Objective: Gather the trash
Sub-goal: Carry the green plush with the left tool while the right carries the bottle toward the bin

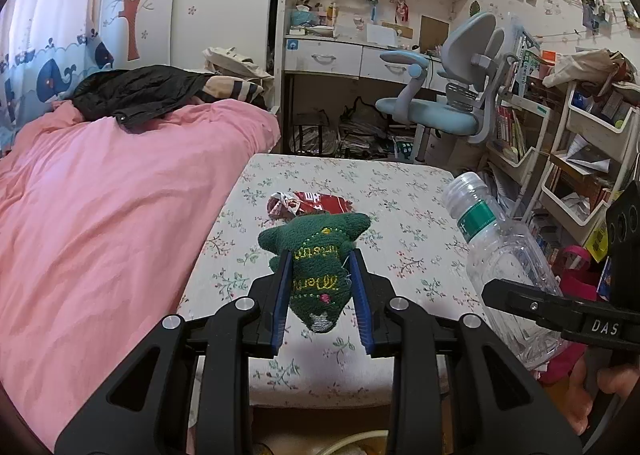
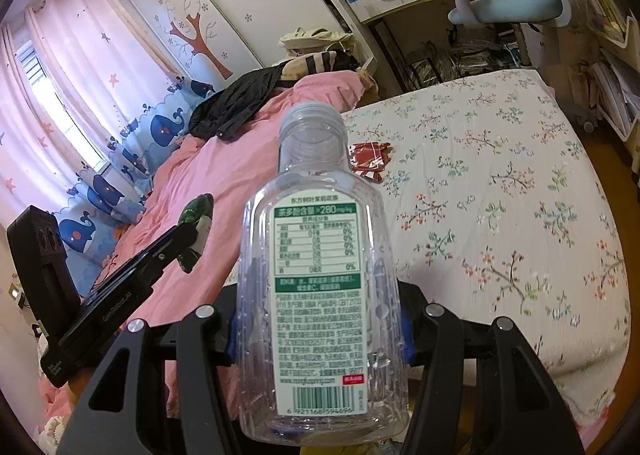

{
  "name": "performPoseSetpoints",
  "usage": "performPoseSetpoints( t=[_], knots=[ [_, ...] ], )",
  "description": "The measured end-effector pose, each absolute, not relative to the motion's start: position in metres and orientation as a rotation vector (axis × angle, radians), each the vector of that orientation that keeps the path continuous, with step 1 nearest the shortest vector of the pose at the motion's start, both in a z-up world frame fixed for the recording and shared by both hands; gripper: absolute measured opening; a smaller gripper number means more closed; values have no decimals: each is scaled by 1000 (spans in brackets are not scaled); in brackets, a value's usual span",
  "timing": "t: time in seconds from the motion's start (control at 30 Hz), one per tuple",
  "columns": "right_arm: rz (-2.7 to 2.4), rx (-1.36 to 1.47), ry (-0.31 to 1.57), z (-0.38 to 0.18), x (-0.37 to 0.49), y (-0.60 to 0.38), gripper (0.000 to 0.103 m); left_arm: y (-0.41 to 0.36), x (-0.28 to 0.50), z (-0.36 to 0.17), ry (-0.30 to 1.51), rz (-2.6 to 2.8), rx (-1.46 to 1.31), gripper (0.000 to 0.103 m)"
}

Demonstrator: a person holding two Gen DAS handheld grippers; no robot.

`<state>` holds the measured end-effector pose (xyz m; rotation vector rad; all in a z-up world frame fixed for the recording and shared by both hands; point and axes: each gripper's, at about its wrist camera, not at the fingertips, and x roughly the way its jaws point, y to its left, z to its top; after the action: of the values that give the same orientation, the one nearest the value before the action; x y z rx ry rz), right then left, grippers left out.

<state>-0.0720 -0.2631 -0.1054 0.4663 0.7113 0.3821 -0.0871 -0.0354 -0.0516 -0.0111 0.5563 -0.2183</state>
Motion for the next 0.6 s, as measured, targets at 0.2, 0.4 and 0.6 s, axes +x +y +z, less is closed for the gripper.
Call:
performPoseSetpoints(
  t=[0.2, 0.4, 0.6],
  knots=[
    [380, 478, 721, -111, -85, -264, 55, -37, -101, -55, 558, -223, -9, 28],
    [385, 486, 734, -117, -96, -262, 55, -41, -114, -58, 561, -231, -1, 28],
    [389, 487, 754, -125, -107, -257, 55, -43, -125, -61, 563, -236, 3, 28]
  ],
)
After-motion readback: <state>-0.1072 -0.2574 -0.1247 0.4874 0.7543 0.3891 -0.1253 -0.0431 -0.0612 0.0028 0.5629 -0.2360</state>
